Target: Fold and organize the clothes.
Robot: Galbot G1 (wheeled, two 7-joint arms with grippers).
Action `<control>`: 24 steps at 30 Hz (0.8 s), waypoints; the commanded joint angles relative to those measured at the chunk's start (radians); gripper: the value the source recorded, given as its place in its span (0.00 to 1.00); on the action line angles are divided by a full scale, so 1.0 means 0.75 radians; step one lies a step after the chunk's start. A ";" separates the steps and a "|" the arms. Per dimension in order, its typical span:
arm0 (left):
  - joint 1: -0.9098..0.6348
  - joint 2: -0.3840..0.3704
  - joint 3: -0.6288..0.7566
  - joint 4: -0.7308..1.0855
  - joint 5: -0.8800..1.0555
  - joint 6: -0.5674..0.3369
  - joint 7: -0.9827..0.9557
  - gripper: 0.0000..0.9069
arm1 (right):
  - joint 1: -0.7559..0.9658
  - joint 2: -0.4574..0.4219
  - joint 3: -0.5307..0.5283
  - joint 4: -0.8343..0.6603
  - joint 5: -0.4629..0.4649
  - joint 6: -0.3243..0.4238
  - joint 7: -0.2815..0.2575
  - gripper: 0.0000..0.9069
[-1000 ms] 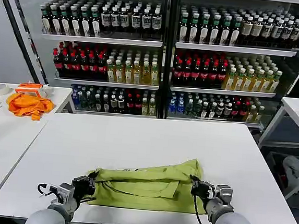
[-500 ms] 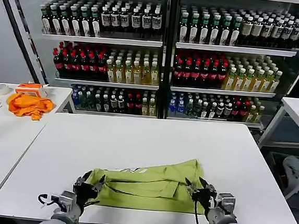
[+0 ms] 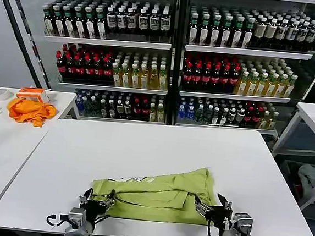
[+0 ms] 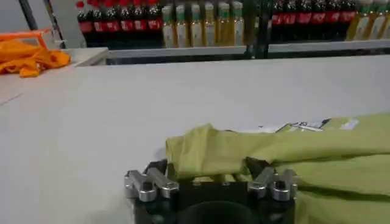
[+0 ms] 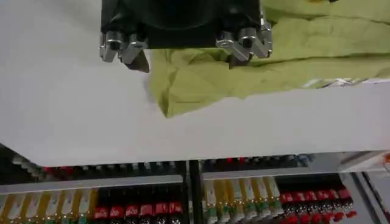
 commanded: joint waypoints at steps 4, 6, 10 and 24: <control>0.023 -0.066 0.000 0.018 -0.029 -0.005 -0.017 0.02 | -0.018 0.004 0.013 0.011 -0.013 0.006 -0.004 1.00; 0.020 -0.070 -0.004 0.019 -0.058 -0.010 -0.014 0.02 | -0.017 0.004 0.014 0.012 -0.013 0.006 -0.004 1.00; 0.011 -0.069 -0.017 0.014 -0.127 -0.020 -0.007 0.02 | -0.016 0.002 0.025 0.016 -0.011 0.005 -0.003 1.00; 0.022 0.070 -0.284 -0.086 -0.324 -0.063 0.036 0.02 | -0.007 -0.008 0.053 0.022 0.005 0.006 -0.006 1.00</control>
